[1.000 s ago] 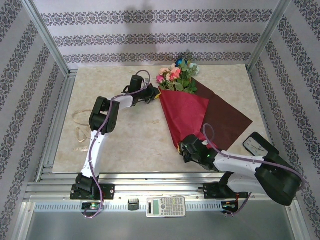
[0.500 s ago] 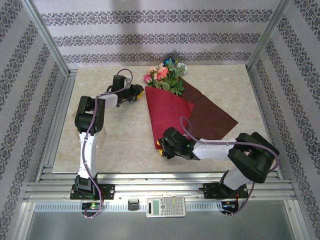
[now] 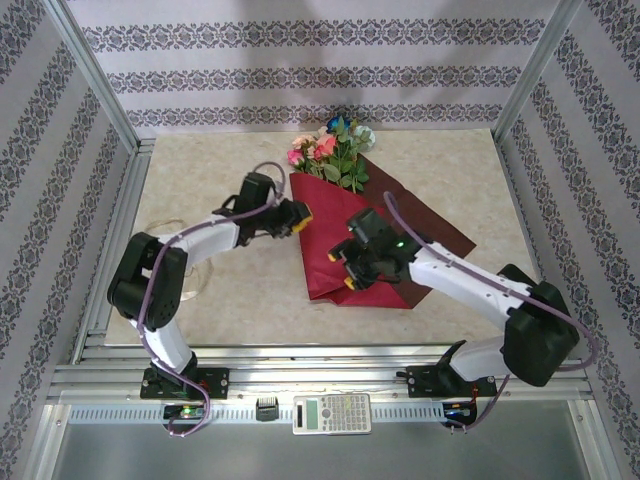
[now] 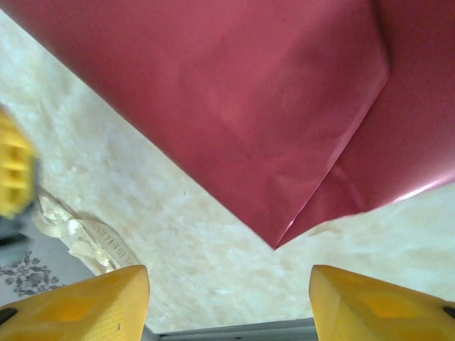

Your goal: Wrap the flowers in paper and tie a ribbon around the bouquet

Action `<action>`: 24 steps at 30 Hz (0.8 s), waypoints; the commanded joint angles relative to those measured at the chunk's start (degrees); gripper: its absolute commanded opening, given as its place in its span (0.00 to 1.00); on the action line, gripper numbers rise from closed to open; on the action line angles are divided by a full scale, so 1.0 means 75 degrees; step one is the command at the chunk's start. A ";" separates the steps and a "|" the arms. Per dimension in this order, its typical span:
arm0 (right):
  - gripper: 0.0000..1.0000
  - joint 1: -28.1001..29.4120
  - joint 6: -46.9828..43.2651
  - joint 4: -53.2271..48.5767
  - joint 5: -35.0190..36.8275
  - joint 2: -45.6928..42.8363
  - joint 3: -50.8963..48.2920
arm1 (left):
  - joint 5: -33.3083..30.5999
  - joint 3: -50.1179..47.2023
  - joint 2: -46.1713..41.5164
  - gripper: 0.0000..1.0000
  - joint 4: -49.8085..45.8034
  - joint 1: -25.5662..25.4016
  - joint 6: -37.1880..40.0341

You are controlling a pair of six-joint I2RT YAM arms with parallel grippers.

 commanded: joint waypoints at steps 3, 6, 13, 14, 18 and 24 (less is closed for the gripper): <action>0.56 -0.2254 -0.3393 -0.1741 -0.0079 -0.0516 -0.0013 | 0.0425 -0.0329 0.0016 0.24 -0.0174 -0.1236 -0.0971; 0.51 -0.3828 -0.5310 -0.1878 -0.0417 -0.0261 -0.0026 | 0.0469 -0.0243 0.0241 0.22 -0.0309 -0.1718 -0.1184; 0.50 -0.5841 -0.7457 -0.2153 -0.0338 0.1277 0.0630 | 0.0803 -0.0463 0.0972 0.14 -0.0719 -0.2151 -0.1200; 0.52 -0.6026 -0.7606 -0.2160 -0.0164 0.1476 0.0728 | 0.0779 -0.0607 0.0996 0.14 -0.0717 -0.2154 -0.1218; 0.57 -0.6703 -0.7806 -0.1927 0.0019 0.1998 0.0819 | 0.0750 -0.0822 0.1218 0.13 -0.0860 -0.2154 -0.0938; 0.64 -0.6905 -0.8237 -0.1976 0.0047 0.2998 0.1390 | 0.0478 -0.1066 0.1260 0.10 -0.1199 -0.2140 -0.0599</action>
